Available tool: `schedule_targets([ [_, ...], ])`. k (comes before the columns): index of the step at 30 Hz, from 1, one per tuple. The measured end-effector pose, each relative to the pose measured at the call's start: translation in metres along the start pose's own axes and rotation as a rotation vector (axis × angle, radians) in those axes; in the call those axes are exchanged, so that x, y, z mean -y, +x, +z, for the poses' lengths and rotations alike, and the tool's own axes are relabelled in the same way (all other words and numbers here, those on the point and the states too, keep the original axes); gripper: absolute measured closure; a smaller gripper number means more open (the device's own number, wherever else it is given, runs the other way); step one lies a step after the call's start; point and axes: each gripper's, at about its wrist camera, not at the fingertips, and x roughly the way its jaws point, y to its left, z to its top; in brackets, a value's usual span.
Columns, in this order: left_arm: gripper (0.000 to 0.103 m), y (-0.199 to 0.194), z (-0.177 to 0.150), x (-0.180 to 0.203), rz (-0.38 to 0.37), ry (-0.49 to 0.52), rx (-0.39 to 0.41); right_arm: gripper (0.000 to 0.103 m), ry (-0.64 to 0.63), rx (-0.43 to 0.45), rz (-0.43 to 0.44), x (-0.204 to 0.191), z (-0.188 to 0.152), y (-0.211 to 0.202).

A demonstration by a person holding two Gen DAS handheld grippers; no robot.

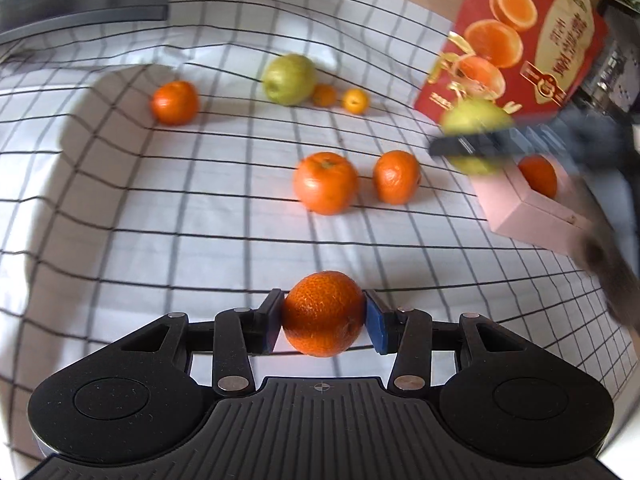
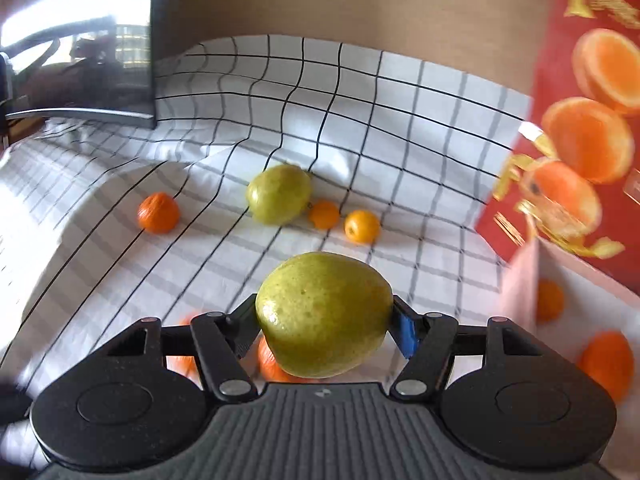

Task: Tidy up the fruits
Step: 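Carry the tangerine in the left tool while the right tool carries the pear toward the box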

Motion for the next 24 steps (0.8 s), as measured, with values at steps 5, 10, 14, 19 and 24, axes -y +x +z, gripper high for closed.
schedule_targets([
  [5, 0.055, 0.014, 0.003, 0.017, -0.009, 0.036, -0.014, 0.037, -0.023, -0.054, 0.024, 0.006, -0.051, -0.033],
  [10, 0.055, 0.019, 0.004, 0.030, 0.001, 0.071, -0.013, 0.037, -0.002, -0.095, -0.021, 0.011, -0.096, -0.038],
  [14, 0.055, 0.022, 0.007, 0.034, -0.003, 0.076, -0.021, 0.036, 0.051, -0.118, -0.037, 0.018, -0.115, -0.035],
  [19, 0.055, 0.025, 0.010, 0.035, -0.002, 0.081, -0.028, 0.036, 0.097, -0.094, -0.036, 0.023, -0.126, -0.041],
  [24, 0.055, 0.028, 0.015, 0.035, -0.013, 0.083, -0.048, 0.018, 0.143, -0.112, -0.043, 0.028, -0.134, -0.035],
])
